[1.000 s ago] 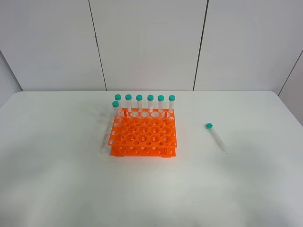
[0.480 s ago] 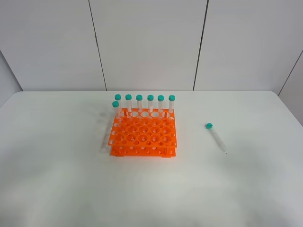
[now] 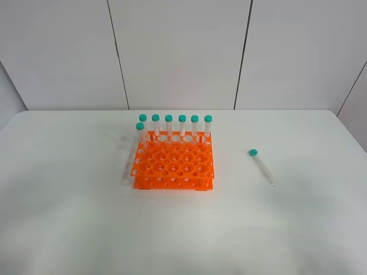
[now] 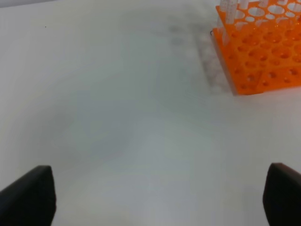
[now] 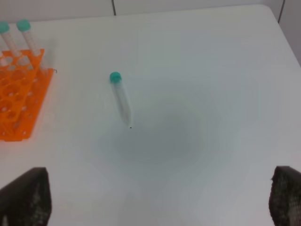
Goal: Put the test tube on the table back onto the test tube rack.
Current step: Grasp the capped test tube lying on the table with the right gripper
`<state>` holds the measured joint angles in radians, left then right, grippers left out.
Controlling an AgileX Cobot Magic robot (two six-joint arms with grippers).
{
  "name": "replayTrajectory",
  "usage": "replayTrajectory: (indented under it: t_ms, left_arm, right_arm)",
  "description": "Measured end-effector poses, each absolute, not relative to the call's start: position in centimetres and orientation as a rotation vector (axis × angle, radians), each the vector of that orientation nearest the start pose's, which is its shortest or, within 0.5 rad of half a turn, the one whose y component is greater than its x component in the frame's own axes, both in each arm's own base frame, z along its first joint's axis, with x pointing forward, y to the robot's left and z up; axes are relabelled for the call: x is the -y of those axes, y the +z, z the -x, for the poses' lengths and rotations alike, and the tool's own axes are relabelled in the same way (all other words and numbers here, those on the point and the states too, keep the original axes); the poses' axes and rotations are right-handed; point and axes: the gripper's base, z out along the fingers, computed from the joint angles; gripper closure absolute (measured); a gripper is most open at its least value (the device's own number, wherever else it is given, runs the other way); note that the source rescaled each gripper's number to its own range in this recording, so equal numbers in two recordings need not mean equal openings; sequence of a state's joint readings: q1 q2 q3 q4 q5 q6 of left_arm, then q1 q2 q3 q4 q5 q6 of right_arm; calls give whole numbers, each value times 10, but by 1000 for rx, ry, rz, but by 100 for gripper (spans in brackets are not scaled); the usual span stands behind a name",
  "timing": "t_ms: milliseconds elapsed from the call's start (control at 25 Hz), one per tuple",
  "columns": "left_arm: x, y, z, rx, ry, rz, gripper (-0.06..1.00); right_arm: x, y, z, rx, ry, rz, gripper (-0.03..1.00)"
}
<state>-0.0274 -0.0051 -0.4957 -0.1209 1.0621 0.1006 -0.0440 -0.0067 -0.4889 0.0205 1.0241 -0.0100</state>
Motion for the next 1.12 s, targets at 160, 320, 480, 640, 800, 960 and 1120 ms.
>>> replayTrajectory:
  t_ms: [160, 320, 480, 640, 800, 960, 1120]
  left_arm:
    - [9, 276, 6, -2036, -99, -136, -1]
    - [9, 276, 6, -2036, -99, -136, -1]
    - [9, 276, 6, -2036, -99, -136, -1]
    - [9, 276, 6, -2036, -99, -136, -1]
    - [9, 276, 6, -2036, -98, -137, -1]
    - [9, 276, 6, -2035, -94, -144, -1]
    - [9, 276, 6, -2035, -90, -151, -1]
  right_arm:
    - [-2, 277, 3, -2012, -10, -34, -3]
    - [-2, 277, 3, -2012, -10, -34, -3]
    - [-2, 282, 6, -2008, -10, -33, -3]
    - [-3, 301, 15, -1949, 4, -30, -3]
    - [-6, 323, 11, -1950, 44, -25, -3]
    - [-11, 350, -17, -2036, 98, 55, -3]
    - [-18, 385, -55, -2067, 151, 178, -3]
